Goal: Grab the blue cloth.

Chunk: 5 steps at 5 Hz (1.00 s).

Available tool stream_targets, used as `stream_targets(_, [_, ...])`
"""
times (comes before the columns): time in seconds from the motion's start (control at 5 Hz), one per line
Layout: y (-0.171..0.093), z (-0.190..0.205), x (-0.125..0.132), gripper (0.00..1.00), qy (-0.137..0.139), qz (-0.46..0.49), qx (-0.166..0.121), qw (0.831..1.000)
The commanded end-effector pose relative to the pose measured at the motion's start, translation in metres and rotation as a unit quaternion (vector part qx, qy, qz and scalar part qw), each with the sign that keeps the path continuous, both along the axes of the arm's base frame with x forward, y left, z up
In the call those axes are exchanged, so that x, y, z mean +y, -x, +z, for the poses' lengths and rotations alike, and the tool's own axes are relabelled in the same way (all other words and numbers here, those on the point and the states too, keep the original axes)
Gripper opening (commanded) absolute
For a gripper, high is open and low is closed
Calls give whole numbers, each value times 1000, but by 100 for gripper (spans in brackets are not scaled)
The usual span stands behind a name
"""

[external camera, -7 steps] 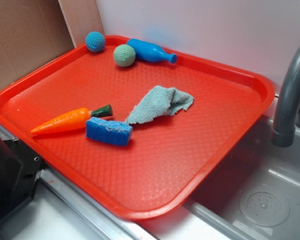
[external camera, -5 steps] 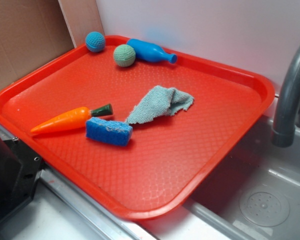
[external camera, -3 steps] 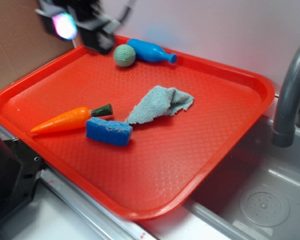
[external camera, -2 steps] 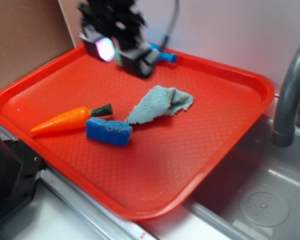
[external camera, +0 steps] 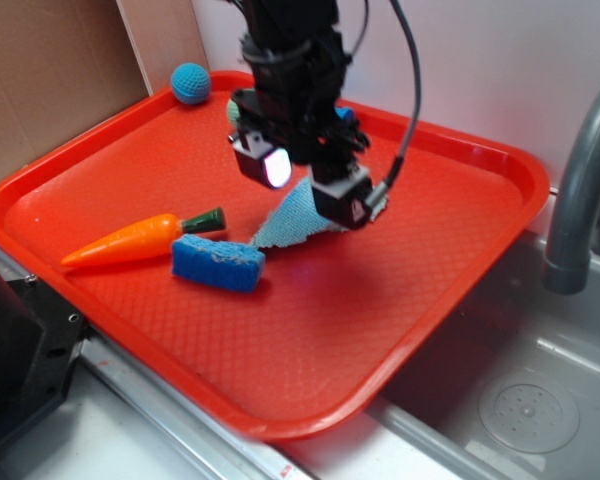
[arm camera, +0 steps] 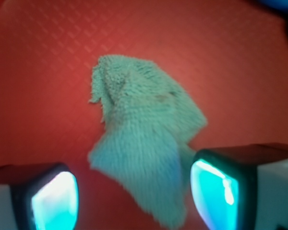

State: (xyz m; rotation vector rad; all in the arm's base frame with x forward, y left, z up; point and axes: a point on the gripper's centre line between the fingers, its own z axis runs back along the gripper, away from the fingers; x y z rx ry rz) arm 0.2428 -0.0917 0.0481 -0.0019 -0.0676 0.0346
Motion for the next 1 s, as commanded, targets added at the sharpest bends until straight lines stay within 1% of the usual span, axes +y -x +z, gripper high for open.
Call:
stream_targets(0.0, [-10,-21,6,0,-15,41,9,999])
stream_targets(0.4, [-5,-28,16,0,3,16,25,1000])
stream_targets(0.6, [-3,22,28,0,-8,30,6,999])
stream_targets(0.8, [17,72,58,0,-10,79,-21,997])
